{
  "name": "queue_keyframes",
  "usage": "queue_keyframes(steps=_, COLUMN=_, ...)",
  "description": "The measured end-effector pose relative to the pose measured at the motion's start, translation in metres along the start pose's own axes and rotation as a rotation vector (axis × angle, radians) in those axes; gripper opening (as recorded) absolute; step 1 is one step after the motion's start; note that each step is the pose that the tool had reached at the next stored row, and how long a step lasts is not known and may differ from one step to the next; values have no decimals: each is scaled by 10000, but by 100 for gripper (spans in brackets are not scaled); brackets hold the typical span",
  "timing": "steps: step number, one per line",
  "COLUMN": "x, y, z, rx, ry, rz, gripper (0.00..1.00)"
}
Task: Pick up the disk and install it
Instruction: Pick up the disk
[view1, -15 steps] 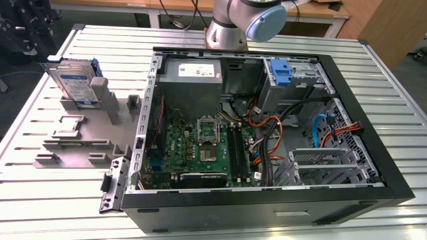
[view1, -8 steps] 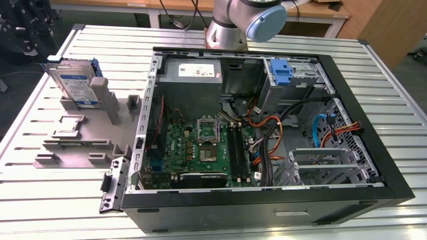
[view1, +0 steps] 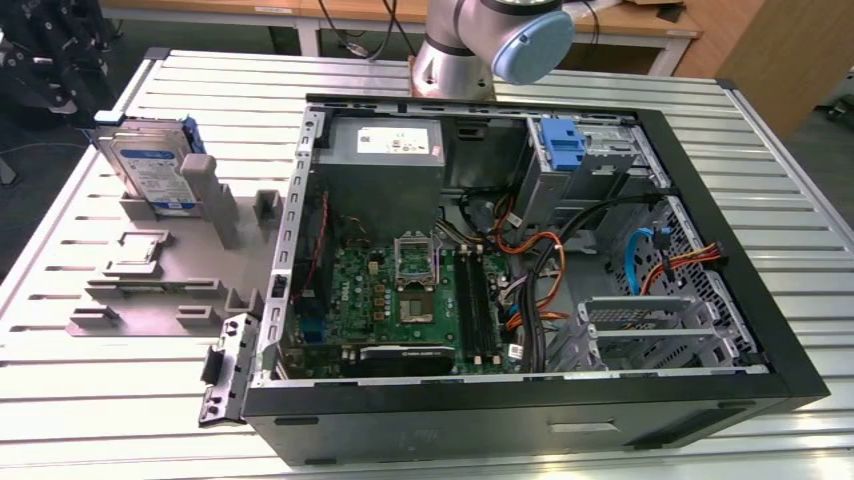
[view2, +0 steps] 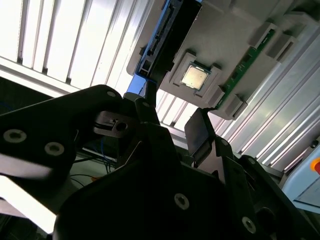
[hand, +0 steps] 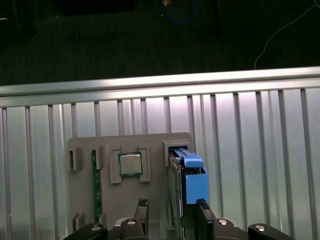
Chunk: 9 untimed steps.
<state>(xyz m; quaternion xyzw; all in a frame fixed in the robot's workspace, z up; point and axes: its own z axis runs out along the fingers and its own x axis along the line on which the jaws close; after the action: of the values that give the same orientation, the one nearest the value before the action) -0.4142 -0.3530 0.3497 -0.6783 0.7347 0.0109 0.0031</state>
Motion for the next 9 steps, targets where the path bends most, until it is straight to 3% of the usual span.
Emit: queue_keyframes(steps=9, x=-5, y=3, z=45, rx=0, ry=-2, rz=0, gripper=50)
